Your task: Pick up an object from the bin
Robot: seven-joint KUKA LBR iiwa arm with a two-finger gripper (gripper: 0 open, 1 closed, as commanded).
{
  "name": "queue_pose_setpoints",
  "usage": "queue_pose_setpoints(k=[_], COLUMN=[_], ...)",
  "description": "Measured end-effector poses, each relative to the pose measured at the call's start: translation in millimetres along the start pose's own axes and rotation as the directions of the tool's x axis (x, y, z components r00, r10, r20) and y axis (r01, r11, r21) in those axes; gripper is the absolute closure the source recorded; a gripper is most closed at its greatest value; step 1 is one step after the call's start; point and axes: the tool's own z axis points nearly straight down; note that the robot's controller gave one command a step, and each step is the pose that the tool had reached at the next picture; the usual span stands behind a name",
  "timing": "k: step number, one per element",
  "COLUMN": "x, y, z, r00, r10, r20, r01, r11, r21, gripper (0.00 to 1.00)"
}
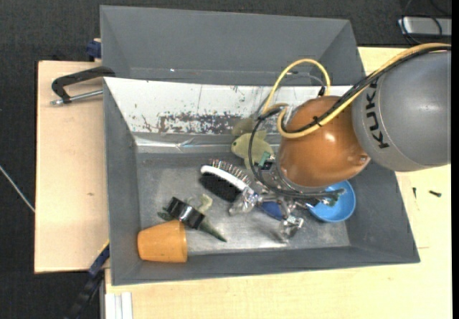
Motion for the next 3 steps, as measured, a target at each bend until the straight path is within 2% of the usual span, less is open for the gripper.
queue_pose_setpoints(k=[1,2,3], x=[-27.3,-17.5,-68.2], y=[21,19,13], z=[1,1,-138], r00=[0.997,0.915,0.961], r10=[-0.072,-0.403,-0.277], r20=[-0.006,-0.002,-0.001], r01=[0.073,0.403,0.277], r11=[0.997,0.915,0.961], r21=[0.002,0.001,0.004], gripper=[0.0,0.0,0.0])
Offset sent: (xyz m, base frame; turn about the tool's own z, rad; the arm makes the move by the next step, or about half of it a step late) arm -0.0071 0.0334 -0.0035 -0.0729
